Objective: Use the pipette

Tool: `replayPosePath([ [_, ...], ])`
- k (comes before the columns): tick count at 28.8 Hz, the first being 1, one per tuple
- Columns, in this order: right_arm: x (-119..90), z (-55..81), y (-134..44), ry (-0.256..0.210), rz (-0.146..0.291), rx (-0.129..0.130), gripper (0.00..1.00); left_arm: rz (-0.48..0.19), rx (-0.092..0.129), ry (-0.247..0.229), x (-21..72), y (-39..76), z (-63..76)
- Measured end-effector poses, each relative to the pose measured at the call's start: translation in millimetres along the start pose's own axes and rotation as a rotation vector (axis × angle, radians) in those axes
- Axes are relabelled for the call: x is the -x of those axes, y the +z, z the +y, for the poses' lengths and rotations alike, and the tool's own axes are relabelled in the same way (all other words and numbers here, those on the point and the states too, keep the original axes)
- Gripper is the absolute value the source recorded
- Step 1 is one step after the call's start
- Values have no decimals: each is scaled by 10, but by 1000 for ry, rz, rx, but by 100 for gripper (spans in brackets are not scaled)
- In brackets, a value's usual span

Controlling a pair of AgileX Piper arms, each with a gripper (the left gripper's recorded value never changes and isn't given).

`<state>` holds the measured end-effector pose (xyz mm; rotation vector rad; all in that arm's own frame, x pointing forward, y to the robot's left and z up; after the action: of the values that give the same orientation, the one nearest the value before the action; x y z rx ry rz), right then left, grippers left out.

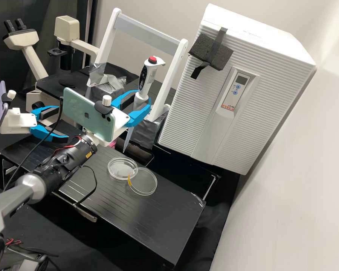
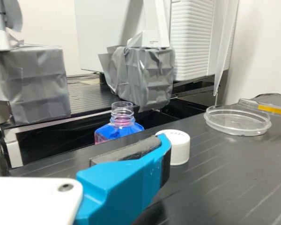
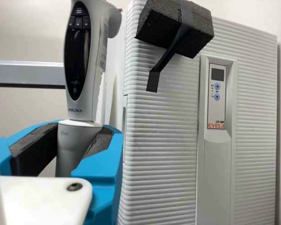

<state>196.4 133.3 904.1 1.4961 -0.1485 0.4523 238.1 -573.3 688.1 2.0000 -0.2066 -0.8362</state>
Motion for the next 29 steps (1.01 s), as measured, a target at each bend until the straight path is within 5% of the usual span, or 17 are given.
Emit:
replayPosePath([
  [13, 68, 53, 75, 9, -32, 47, 0, -2, -1, 0, -30, -2, -4],
  [29, 91, 38, 114, -5, -48, 52, 0, -15, -9, -2, -34, 14, -4],
])
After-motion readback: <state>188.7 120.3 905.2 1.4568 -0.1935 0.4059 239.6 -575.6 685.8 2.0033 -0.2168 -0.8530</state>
